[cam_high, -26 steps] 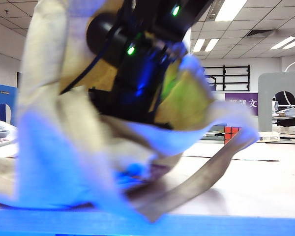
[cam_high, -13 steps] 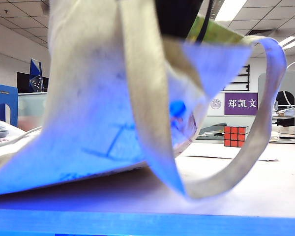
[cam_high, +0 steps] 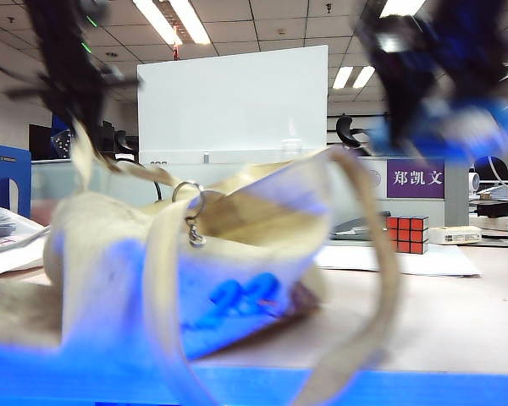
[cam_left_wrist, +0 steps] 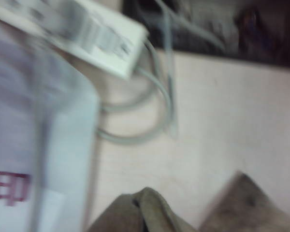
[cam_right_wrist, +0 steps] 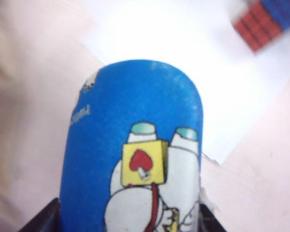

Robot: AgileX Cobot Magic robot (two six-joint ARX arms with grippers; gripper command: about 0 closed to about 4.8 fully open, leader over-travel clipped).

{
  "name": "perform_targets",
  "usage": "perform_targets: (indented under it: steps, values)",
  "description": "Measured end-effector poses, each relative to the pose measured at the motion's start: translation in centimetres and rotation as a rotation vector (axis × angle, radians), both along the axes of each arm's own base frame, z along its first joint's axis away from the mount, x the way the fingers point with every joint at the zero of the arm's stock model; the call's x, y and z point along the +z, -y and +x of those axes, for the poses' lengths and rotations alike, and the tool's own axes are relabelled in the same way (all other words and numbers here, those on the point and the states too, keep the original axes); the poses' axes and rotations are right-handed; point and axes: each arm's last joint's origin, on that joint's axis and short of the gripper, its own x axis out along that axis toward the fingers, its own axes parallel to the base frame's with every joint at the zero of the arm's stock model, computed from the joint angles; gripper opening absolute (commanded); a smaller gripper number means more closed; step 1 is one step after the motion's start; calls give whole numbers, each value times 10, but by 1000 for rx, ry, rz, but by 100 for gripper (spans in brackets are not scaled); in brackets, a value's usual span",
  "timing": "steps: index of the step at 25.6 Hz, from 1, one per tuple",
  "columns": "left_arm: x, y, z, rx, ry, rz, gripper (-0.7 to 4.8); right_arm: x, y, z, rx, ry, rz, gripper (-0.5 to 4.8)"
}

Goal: Take the glasses case out of the canvas bag and put it on the table.

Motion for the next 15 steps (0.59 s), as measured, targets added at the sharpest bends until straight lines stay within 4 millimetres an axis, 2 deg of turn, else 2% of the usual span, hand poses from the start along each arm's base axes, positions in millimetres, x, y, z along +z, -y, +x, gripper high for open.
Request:
perform_targets:
  steps: [1, 2, 3, 7, 13, 15]
  values:
    - [17, -13, -6, 29, 62, -9, -6, -17, 13, 9, -15, -36, 48, 250]
    - [27, -21, -8, 52, 102, -21, -6, -24, 17, 12, -16, -53, 70, 250]
    - [44, -35, -14, 101, 176, -65, -6, -42, 23, 21, -20, -92, 99, 250]
    - [80, -66, -25, 215, 349, -218, -6, -80, 19, 40, -3, -167, 70, 251]
    - [93, -67, -26, 220, 426, -312, -6, -111, 13, 56, 14, -214, 82, 252]
    - [96, -66, -25, 179, 449, -354, -6, -114, 13, 61, 20, -213, 101, 267]
